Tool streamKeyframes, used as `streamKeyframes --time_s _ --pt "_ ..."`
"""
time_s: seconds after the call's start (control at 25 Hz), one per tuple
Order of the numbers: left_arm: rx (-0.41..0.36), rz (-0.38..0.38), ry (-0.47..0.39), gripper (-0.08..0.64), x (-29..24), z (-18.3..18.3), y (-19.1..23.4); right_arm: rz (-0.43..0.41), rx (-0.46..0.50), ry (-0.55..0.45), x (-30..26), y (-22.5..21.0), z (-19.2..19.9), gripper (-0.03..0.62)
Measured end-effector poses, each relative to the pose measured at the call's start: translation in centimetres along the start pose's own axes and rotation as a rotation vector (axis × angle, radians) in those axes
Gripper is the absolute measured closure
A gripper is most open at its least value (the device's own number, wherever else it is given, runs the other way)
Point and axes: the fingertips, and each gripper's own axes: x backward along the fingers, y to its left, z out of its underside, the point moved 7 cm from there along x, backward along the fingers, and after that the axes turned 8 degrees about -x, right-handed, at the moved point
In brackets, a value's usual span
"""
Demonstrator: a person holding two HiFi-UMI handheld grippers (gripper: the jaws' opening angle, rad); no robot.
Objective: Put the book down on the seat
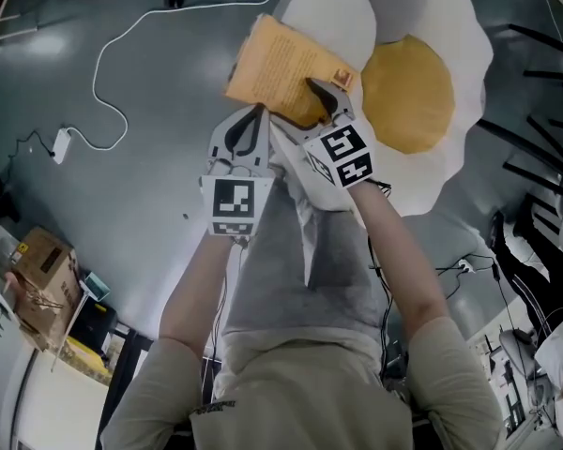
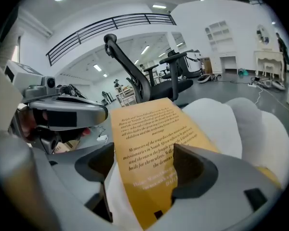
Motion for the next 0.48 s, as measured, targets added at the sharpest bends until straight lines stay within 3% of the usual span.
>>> streamKeyframes --time_s 0.28,0.48 --pt "-0.015 0.019 -0.030 0.549 0.6 -1.2 0.1 -0.015 -0.108 -0.014 1.4 -0.1 -1.1 0.216" --pt "-0.035 0.030 -0.036 0.549 1.4 -2.8 -0.5 0.064 -0.092 -0.013 4.0 0.2 -0.8 0.216"
